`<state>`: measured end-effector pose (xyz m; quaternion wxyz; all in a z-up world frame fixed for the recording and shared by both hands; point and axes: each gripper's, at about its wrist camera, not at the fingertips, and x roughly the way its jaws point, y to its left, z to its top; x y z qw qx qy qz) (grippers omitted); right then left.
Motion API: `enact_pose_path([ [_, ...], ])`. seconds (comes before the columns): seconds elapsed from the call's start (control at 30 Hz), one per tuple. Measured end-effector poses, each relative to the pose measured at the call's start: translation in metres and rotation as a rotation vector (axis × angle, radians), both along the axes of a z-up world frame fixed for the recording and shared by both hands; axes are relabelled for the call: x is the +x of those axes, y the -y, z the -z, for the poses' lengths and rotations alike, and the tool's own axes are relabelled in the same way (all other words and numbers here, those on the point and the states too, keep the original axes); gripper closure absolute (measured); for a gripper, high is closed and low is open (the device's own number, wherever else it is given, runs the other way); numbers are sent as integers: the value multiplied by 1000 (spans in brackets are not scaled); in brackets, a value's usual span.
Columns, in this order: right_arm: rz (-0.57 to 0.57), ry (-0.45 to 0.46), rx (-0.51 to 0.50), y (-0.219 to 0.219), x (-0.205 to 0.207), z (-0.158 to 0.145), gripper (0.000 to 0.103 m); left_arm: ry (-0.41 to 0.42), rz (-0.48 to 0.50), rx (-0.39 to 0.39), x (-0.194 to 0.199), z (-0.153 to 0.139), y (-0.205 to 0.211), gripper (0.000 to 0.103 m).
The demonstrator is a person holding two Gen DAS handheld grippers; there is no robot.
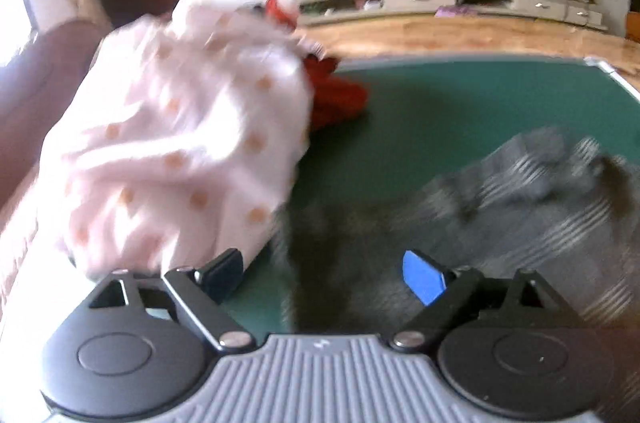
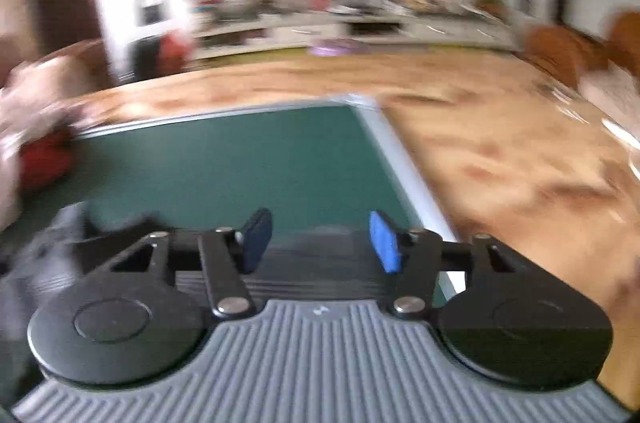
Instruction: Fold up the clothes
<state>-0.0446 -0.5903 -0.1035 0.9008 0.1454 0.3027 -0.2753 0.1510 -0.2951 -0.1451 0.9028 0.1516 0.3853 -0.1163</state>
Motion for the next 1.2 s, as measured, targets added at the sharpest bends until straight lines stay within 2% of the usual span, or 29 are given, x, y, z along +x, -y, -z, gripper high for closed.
enact_pose_path([
  [0.07, -7, -11, 160, 31, -9, 12, 39, -10, -8, -50, 2, 6, -16, 6],
  [0.17, -66, 69, 377, 54, -14, 29, 39, -13, -28, -66, 4, 9, -24, 0],
  [0.23, -96, 107, 413, 54, -13, 35, 39, -13, -31, -71, 6, 10, -26, 0],
  [0.27, -110, 107, 404, 51, -11, 37, 49, -9, -29, -67, 7, 10, -25, 0],
  [0.3, -124, 106, 395, 48, -10, 38, 65, -5, -28, -63, 9, 10, -25, 0],
  [0.33, -123, 97, 385, 45, -9, 39, 100, 1, -27, -60, 12, 10, -23, 0],
  [0.53, -48, 174, 371, 58, -35, 20, 99, 40, -23, -15, 15, 8, -15, 0],
  [0.63, -64, 49, 298, 48, -22, 28, 99, 59, -21, 21, 9, 5, -9, 0],
  [0.67, -74, 9, 272, 42, -17, 31, 95, 65, -21, 33, 7, 3, -7, 0],
  [0.73, -55, -31, 203, 28, -17, 24, 83, 57, -19, 40, -1, -3, -7, 11],
  [0.77, -41, -47, 167, 21, -18, 19, 83, 56, -4, 27, -9, -9, -9, 15],
  [0.8, -58, -30, 147, 12, -24, 11, 83, 52, 31, 2, -20, -17, -12, 15],
  [0.83, -119, 10, 161, 0, -34, 2, 83, 36, 93, -45, -34, -25, -15, 15],
  [0.9, -331, 77, 257, -36, -58, -15, 83, -24, 251, -151, -64, -36, -21, 14],
  [1.0, -562, 35, 252, -101, -83, -19, 83, -110, 445, -244, -106, -35, -24, 14],
  [1.07, -658, -10, 231, -138, -95, -13, 83, -143, 506, -250, -128, -29, -26, 14],
  [1.13, -665, -45, 226, -151, -100, -1, 84, -171, 489, -212, -127, -22, -24, 17],
  [1.2, -635, -104, 209, -150, -99, 14, 95, -189, 445, -173, -118, -13, -25, 20],
])
